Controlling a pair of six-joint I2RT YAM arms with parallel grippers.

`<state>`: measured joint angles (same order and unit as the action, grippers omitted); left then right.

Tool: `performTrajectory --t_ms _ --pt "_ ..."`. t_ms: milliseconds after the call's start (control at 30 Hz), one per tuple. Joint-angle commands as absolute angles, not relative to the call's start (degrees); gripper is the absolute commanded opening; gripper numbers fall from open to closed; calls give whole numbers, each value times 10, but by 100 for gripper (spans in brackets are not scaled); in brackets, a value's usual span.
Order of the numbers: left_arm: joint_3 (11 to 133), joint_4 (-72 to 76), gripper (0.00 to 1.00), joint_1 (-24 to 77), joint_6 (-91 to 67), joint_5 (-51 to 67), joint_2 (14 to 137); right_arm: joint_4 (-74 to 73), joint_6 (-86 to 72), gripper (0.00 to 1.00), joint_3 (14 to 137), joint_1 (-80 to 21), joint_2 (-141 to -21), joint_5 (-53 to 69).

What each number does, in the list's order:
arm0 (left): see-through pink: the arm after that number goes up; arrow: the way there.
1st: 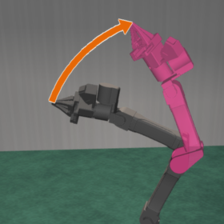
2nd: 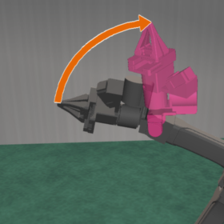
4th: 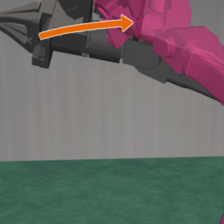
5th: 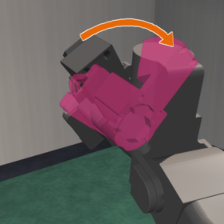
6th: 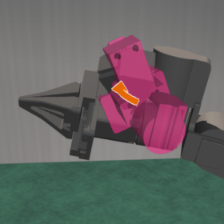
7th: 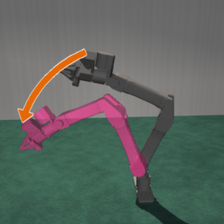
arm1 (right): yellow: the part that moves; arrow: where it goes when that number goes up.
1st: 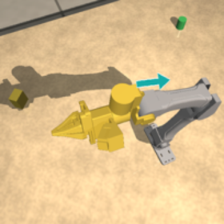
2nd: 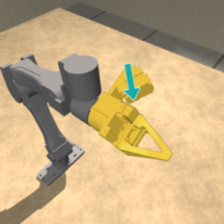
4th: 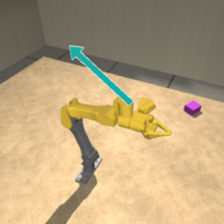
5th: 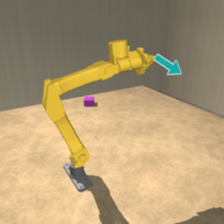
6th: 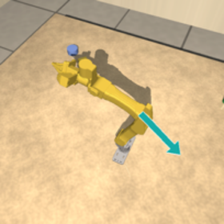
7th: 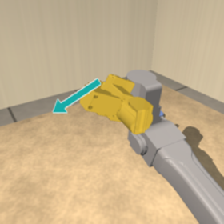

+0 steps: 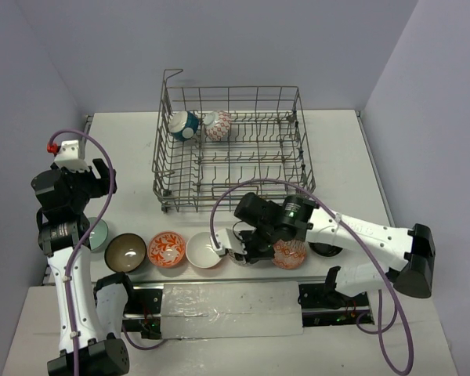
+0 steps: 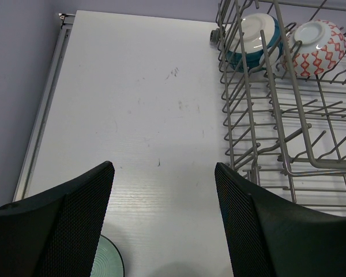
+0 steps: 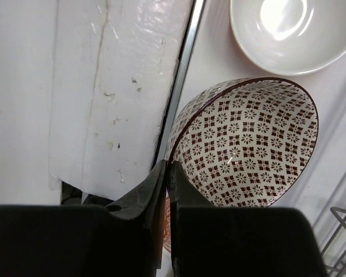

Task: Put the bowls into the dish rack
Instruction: Pick up the bowl from the corner of the board, then insert the bowl into the dish rack.

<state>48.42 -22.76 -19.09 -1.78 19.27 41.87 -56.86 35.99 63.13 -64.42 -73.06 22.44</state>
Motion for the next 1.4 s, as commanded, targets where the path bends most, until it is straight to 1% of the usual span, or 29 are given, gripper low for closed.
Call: performTrajectory --t_ms 0,200,233,367,500,633,867,1000,1200,1367 --pt "485 -205 76 -194 -25 203 418 -597 384 0 699 -634 -700 274" --pt "487 -207 75 -194 -24 200 420 -650 419 0 767 -616 -684 358" --pt "486 -206 75 -194 -24 200 419 -657 426 0 775 -607 -683 386" --pt "487 -206 76 -194 -25 201 420 -685 453 0 817 -578 -677 429" --pt "490 -207 75 -194 -27 201 425 -686 465 0 852 -543 -681 447" --pt "488 -206 75 -195 -27 206 424 -653 459 0 868 -515 -690 443" --pt "499 -213 74 -194 -25 214 444 -679 476 0 988 -478 -761 458" --pt "504 -213 73 -194 -26 218 447 -648 454 0 1026 -455 -778 465" --pt "506 -216 73 -194 -24 223 454 -554 380 0 1058 -419 -809 438" --pt "505 -216 75 -194 -23 221 459 -463 310 0 1069 -375 -837 418"
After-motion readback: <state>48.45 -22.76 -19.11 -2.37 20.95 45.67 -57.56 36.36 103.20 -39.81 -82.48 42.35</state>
